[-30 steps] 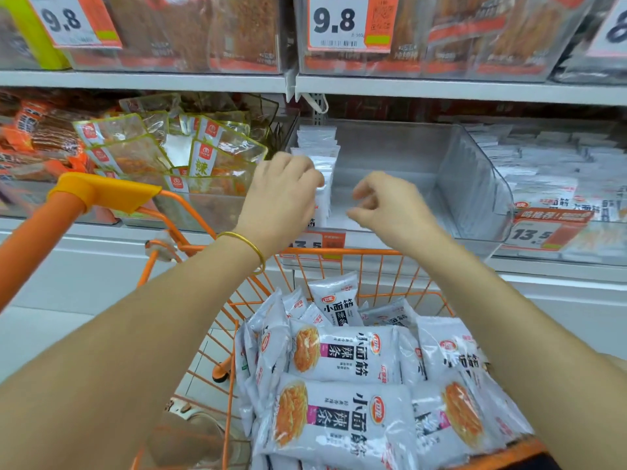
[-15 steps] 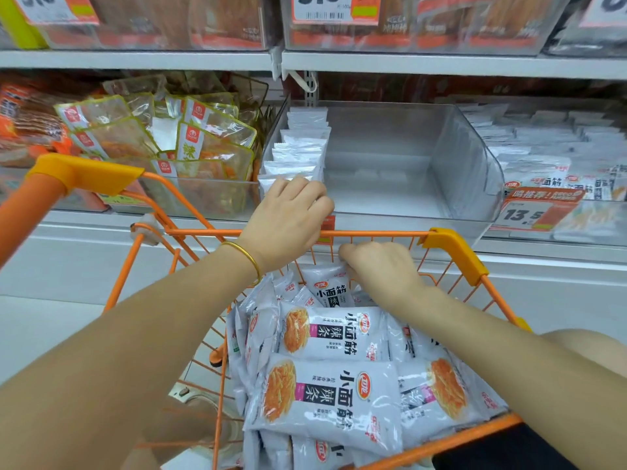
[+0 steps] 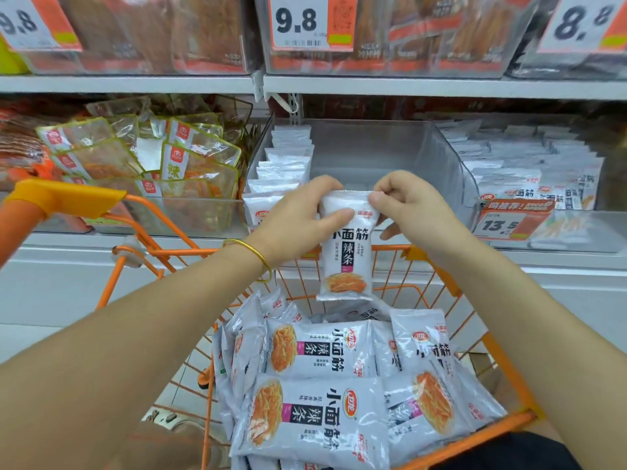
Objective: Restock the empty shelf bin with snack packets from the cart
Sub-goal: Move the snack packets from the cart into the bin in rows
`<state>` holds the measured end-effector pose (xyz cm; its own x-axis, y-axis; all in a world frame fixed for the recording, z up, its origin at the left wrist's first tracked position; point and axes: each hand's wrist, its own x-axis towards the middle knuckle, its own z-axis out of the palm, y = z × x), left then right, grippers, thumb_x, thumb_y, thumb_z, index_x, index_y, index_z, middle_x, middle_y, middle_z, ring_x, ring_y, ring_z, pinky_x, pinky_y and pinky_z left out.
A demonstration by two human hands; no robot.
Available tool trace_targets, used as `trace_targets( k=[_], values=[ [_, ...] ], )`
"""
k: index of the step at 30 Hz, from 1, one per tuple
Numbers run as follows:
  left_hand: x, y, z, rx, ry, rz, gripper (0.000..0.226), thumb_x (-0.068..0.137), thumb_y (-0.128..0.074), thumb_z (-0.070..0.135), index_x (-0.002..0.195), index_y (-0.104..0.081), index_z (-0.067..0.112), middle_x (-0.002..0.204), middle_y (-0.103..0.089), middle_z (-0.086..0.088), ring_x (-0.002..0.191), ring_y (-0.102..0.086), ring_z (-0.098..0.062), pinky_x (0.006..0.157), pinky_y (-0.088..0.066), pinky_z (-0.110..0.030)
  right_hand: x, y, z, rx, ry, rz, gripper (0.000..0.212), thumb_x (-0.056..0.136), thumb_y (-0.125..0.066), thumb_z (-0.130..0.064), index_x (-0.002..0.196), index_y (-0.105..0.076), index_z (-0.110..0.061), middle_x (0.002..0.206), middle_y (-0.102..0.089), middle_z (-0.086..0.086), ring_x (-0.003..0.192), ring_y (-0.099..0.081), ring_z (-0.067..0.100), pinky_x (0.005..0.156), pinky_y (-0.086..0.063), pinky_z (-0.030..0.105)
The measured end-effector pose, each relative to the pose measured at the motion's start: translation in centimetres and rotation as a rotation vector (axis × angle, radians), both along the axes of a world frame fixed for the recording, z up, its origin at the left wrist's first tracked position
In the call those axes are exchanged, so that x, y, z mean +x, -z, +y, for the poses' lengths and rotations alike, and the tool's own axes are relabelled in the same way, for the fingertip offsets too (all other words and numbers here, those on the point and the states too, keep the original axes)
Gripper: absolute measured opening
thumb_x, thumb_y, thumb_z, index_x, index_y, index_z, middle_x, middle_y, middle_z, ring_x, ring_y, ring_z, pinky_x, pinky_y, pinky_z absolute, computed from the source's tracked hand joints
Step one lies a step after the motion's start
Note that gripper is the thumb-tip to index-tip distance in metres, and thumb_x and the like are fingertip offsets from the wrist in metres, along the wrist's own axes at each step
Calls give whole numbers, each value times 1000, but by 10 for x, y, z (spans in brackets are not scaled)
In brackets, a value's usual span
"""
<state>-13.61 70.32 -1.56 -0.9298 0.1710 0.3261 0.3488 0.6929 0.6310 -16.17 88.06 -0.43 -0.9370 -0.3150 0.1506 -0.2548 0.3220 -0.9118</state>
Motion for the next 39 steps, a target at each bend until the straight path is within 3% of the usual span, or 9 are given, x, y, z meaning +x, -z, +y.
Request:
trace_targets(
  k=[3,6,11,15,18,22,28,34,39],
  values=[
    [-9,-5,8,174,-29,-19,16,88,-63,24,100,-53,22,85,-55,13,78,-56,-7,74,-48,-28,-6,-5,-1,-114,40,-75,14,96,-51,-22,85,-54,-15,76,-64,2,67,-63,14,59,-54,29],
    [-22,-14,10,309,-73,3,14,88,-63,18,97,-53,17,81,-55,6,71,-54,-9,65,-46,-22,-13,-9,4,2,-74,-202,27,93,-54,-40,104,-60,-16,94,-71,-1,81,-70,13,64,-57,28],
    [-49,-22,14,449,-164,-43,18,93,-56,24,107,-47,19,90,-60,-3,81,-56,-14,63,-43,-15,-36,-9,3,40,-105,-294,13,84,-69,-20,95,-67,-13,74,-72,1,61,-66,12,55,-52,23],
    [-73,-21,0,-76,-343,203,32,94,-49,24,122,-52,9,110,-58,-5,109,-51,-23,93,-40,-34,-83,-6,0,-304,96,-589,13,86,-67,-16,94,-61,-8,68,-69,5,53,-66,14,46,-53,26],
    [-95,-22,-15,-491,-329,172,36,94,-43,30,121,-56,9,127,-53,-8,121,-43,-28,98,-38,-42,-118,1,-11,-291,179,-672,12,88,-62,-6,98,-56,-8,79,-65,10,58,-65,18,43,-55,30],
    [-119,-17,-28,-797,-225,-58,52,97,-30,42,142,-37,15,153,-22,-11,142,-14,-25,114,-17,-48,-155,19,-42,-225,204,-608,37,84,-59,12,119,-52,2,97,-65,16,65,-62,23,44,-55,36],
    [-128,-10,-37,-750,-193,-242,59,97,-24,49,148,-22,19,158,-5,-9,145,-3,-25,117,-8,-47,-211,56,-84,258,261,-311,49,74,-78,-16,119,-59,-9,117,-65,7,106,-63,25,93,-51,37],
    [-123,-13,-35,-738,-209,-258,63,96,-26,52,149,-18,20,158,-3,-7,145,0,-23,115,-6,-46,-227,71,-101,305,373,-177,27,83,-69,-20,109,-63,-12,113,-67,7,104,-63,25,74,-46,26],
    [-121,-15,-32,-710,-227,-296,63,96,-24,54,149,-18,20,159,0,-5,145,3,-22,115,-3,-45,-236,73,-112,293,429,-35,19,88,-61,-12,102,-49,-9,113,-62,13,98,-58,27,68,-34,27]
  ],
)
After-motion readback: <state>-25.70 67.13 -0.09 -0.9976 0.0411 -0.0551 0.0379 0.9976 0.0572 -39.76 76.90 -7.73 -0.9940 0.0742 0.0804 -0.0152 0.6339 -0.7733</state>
